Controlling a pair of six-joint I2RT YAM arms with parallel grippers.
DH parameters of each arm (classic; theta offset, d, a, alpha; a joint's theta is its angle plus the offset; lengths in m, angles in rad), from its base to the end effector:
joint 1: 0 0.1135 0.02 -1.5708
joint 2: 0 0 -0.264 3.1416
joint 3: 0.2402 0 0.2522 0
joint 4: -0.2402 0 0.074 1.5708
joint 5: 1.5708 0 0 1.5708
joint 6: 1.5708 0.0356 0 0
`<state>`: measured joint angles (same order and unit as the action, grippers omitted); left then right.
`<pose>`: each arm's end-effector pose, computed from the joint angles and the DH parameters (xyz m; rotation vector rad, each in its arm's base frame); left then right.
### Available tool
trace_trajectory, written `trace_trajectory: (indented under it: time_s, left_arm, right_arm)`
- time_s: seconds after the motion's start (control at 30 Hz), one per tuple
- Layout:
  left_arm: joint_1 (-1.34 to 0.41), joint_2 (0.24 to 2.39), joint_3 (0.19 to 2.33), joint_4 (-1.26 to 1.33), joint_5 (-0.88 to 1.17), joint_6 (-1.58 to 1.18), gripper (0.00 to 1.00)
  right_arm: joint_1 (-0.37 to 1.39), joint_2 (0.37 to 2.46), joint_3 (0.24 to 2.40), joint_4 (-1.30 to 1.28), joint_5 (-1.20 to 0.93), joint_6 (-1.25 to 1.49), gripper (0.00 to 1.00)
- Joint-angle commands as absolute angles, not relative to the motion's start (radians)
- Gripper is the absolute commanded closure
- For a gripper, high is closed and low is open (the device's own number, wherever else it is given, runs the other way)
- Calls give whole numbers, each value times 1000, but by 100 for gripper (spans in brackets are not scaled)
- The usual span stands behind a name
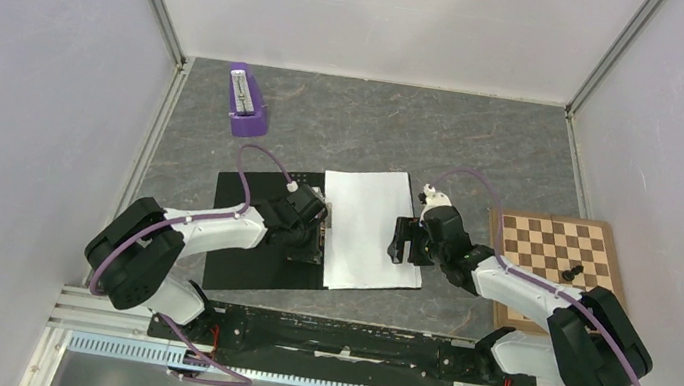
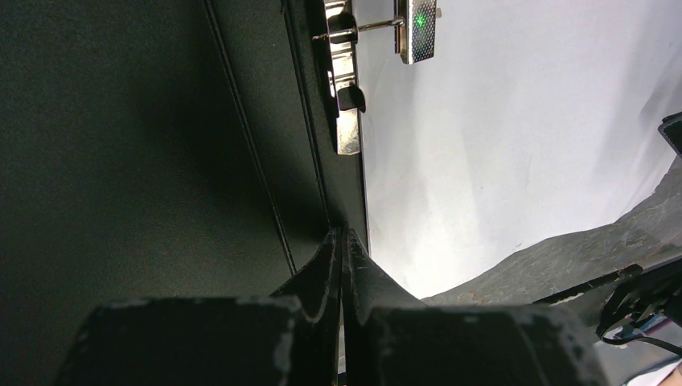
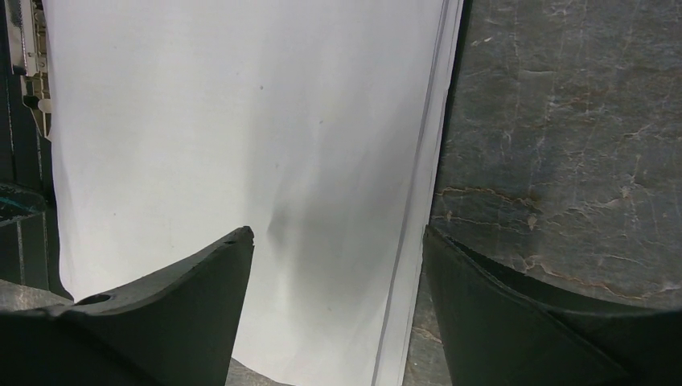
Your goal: Put the files into the folder
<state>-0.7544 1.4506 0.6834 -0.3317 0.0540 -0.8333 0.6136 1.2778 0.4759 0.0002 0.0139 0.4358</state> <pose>0.1853 -0.1768 0.1512 -0.0922 2.7985 -0.5331 0.1911 0.1340 0.1532 -0.2087 2.4179 0.4774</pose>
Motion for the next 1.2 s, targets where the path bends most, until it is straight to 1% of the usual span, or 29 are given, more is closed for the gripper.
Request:
trace_trajectory:
  time_s: [0.0, 0.63, 0.9, 1.03, 1.17]
  left_arm:
    - [-756, 1467, 704, -353, 10, -841, 98]
    - [-756, 1465, 698, -354, 8, -839, 98]
    - [-756, 1463, 701, -359, 6, -839, 98]
    - [-756, 1464, 703, -360, 5, -838, 98]
    - [-755, 1462, 706, -365, 4, -836, 98]
  right_arm:
    - [614, 1262, 482, 22, 3, 438, 20]
    - [640, 1259, 507, 22, 6, 439, 18]
    - [641, 1255, 530, 12, 21, 422, 12]
    - [641, 1274, 556, 3, 43, 400, 7]
    - [638, 1300, 588, 2, 51, 384, 5]
